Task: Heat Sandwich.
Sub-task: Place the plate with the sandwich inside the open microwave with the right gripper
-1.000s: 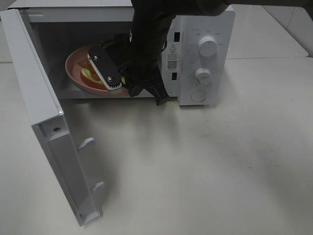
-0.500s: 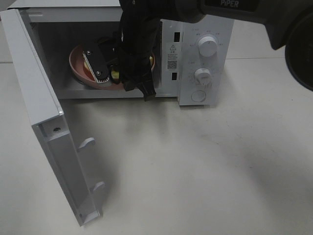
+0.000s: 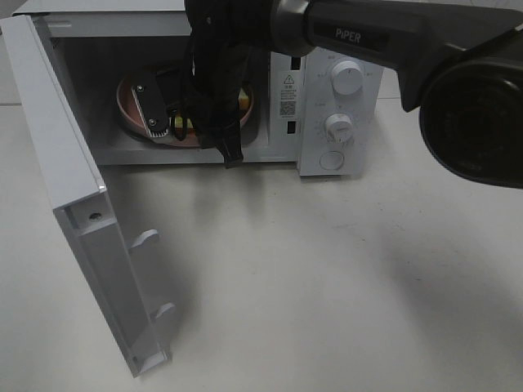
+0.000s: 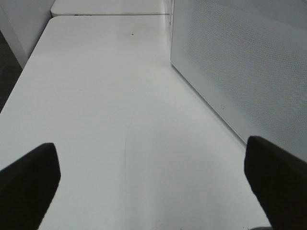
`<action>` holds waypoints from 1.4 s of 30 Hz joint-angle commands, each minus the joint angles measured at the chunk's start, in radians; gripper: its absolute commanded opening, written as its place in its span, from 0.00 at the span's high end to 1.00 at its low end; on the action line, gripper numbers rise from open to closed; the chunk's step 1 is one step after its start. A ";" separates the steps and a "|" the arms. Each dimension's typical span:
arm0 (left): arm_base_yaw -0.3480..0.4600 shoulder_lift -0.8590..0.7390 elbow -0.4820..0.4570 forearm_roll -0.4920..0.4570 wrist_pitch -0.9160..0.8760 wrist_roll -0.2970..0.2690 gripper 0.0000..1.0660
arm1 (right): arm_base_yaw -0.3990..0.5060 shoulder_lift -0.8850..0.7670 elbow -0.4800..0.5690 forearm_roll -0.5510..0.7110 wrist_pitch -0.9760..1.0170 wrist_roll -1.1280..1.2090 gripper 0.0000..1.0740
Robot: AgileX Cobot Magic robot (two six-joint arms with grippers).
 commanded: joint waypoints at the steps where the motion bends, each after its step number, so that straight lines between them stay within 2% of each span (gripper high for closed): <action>1: 0.001 -0.027 0.003 0.000 -0.006 0.004 0.07 | 0.002 0.011 -0.031 -0.027 -0.031 0.016 0.99; 12: 0.001 -0.027 0.003 0.000 -0.006 0.004 0.07 | 0.000 0.067 -0.103 -0.052 -0.057 0.072 0.99; 21: 0.001 -0.027 0.003 0.000 -0.006 0.004 0.07 | 0.000 0.074 -0.103 -0.099 -0.084 0.140 0.97; 33: 0.001 -0.027 0.003 0.000 -0.006 0.004 0.07 | 0.000 0.074 -0.103 -0.097 -0.074 0.194 0.94; 37: 0.001 -0.027 0.003 0.000 -0.006 0.004 0.07 | 0.000 0.074 -0.103 -0.095 -0.074 0.214 0.90; 40: 0.001 -0.027 0.003 0.000 -0.006 0.004 0.07 | 0.000 0.074 -0.103 -0.091 -0.074 0.234 0.80; 41: 0.001 -0.027 0.003 0.000 -0.006 0.004 0.07 | 0.000 0.074 -0.103 -0.087 -0.074 0.234 0.72; 42: 0.001 -0.027 0.003 0.000 -0.006 0.004 0.07 | 0.000 0.074 -0.103 -0.087 -0.074 0.234 0.72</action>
